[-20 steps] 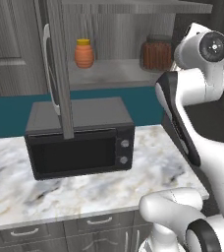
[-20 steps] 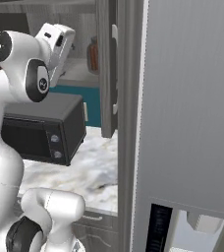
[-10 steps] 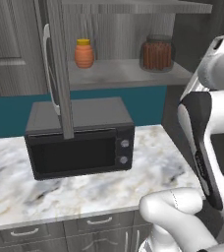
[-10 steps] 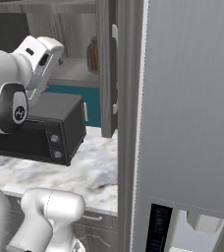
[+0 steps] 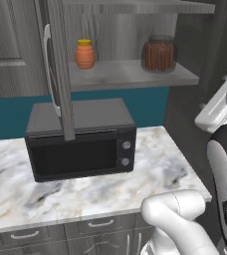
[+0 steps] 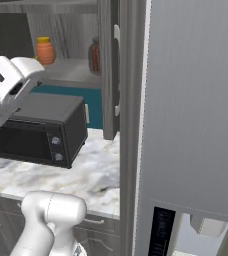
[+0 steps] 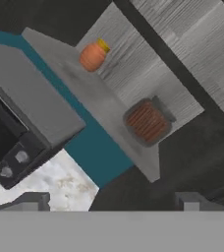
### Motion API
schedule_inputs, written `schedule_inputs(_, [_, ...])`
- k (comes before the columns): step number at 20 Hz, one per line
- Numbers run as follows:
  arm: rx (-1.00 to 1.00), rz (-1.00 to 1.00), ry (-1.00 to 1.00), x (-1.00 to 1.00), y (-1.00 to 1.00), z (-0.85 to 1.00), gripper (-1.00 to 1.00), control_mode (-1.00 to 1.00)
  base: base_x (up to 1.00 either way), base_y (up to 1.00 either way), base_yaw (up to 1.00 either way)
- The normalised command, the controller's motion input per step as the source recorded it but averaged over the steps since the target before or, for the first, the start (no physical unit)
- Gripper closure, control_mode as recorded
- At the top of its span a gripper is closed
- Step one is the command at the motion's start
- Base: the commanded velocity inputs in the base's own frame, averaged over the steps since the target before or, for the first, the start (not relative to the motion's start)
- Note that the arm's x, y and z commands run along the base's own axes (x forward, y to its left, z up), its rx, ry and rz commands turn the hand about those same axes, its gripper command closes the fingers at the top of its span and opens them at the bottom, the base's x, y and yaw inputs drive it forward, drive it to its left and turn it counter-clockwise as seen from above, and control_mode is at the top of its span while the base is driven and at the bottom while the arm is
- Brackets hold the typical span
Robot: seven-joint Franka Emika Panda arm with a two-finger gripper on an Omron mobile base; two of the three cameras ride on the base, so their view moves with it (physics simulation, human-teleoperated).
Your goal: Pick the jar and candle from the dining table and place them in the open cabinet. Close the cabinet after placing the objects.
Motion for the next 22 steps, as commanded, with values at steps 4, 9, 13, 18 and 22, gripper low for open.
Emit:
schedule_inputs(4, [0.22,-0.06,0.01,-0.83,0.03,0.04,-1.0,-1.0,0.0,0.0,0.0])
schedule_inputs(9, [0.32,-0.12,0.13,-0.58,0.0,0.15,-1.0,-1.0,0.0,0.0,0.0])
schedule_inputs(13, [0.34,-0.18,0.19,-0.32,0.0,0.0,-1.0,-1.0,0.0,0.0,0.0])
schedule_inputs(18, [0.33,-0.17,0.15,-0.08,0.0,-0.08,-1.0,-1.0,0.0,0.0,0.0])
schedule_inputs(22, [0.24,-0.07,0.01,0.0,0.0,-0.66,-1.0,-1.0,0.0,0.0,0.0])
